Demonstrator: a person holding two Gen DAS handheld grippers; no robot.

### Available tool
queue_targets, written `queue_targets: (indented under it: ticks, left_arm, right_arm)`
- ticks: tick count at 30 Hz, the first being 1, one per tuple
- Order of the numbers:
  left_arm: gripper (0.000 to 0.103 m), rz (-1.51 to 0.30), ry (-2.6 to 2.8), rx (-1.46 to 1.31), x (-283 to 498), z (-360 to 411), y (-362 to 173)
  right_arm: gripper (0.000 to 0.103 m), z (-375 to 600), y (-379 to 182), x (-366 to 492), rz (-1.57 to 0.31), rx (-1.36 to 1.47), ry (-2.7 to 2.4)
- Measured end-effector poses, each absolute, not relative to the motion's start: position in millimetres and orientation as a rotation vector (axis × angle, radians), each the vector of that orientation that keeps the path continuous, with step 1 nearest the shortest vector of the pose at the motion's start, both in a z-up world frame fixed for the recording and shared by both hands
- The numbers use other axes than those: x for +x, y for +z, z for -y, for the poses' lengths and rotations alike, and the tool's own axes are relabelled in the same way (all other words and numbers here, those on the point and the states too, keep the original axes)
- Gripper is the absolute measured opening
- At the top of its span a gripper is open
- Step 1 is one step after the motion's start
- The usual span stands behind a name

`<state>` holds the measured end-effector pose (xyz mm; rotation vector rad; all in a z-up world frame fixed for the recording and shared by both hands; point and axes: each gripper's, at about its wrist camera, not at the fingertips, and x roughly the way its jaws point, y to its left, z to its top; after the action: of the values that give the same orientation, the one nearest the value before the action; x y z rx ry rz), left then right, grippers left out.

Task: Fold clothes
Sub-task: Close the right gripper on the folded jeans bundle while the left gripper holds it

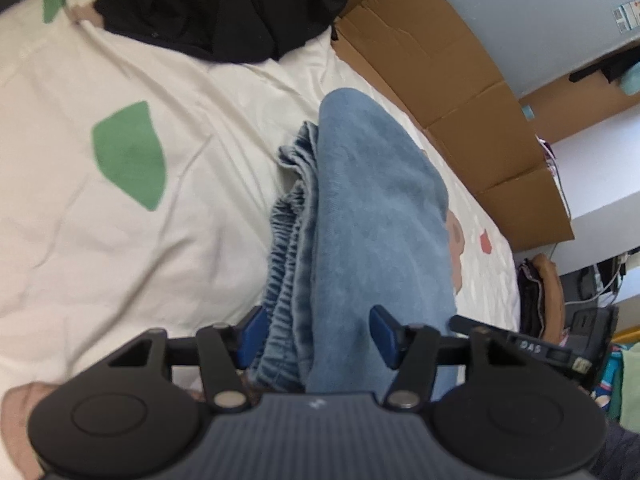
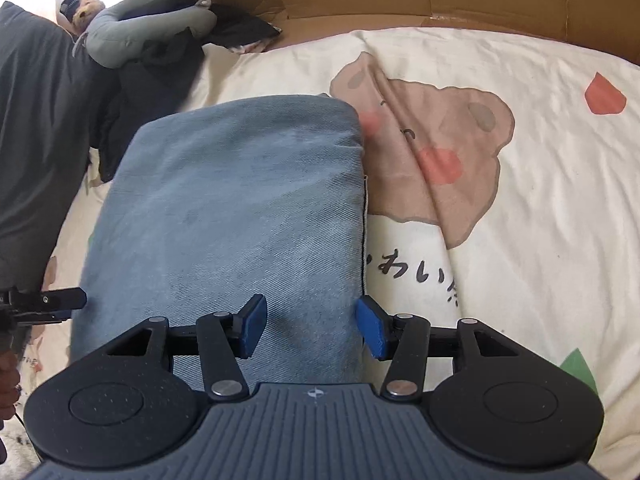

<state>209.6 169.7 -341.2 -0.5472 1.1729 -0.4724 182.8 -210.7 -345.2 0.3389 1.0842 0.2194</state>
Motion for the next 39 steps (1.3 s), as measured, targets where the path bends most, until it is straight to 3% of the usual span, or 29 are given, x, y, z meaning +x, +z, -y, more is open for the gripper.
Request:
queue_targets:
  ticks: [9, 17, 21, 23, 32, 35, 37, 38, 39]
  left_arm:
    - [0.063, -1.178, -0.499, -0.548, 221, -152, -360]
    - [0.076, -1.206, -0.503, -0.652, 224, -157, -382]
    - [0.078, -1.192, -0.525, -0.644, 226, -157, -386]
    - [0.085, -1.193, -0.516, -0.625, 229, -156, -385]
    - [0.091, -1.175, -0.548, -0.625, 238, -151, -392]
    - [0.086, -1.177, -0.546, -0.636, 240, -151, -391]
    - [0.081, -1.167, -0.561, -0.622, 238, -152, -388]
    - [0.077, -1.165, -0.563, -0.624, 237, -153, -387]
    - [0.075, -1.162, -0.565, -0.638, 237, -155, -387]
  right_arm:
    - [0.058, 223, -361, 194, -1.117, 0.426, 0.225]
    - [0.067, 230, -386, 206, -1.127, 0.557, 0.321]
    - [0.060, 229, -382, 211, -1.136, 0.541, 0.363]
    - [0.058, 230, -378, 211, -1.135, 0.550, 0.372]
    - [0.060, 230, -386, 214, -1.112, 0.589, 0.365]
    - [0.055, 231, -386, 217, -1.105, 0.606, 0.358]
    - [0.043, 232, -382, 215, -1.096, 0.607, 0.364]
    - [0.033, 234, -379, 214, -1.087, 0.615, 0.371]
    - [0.029, 236, -376, 212, -1.080, 0.629, 0.377]
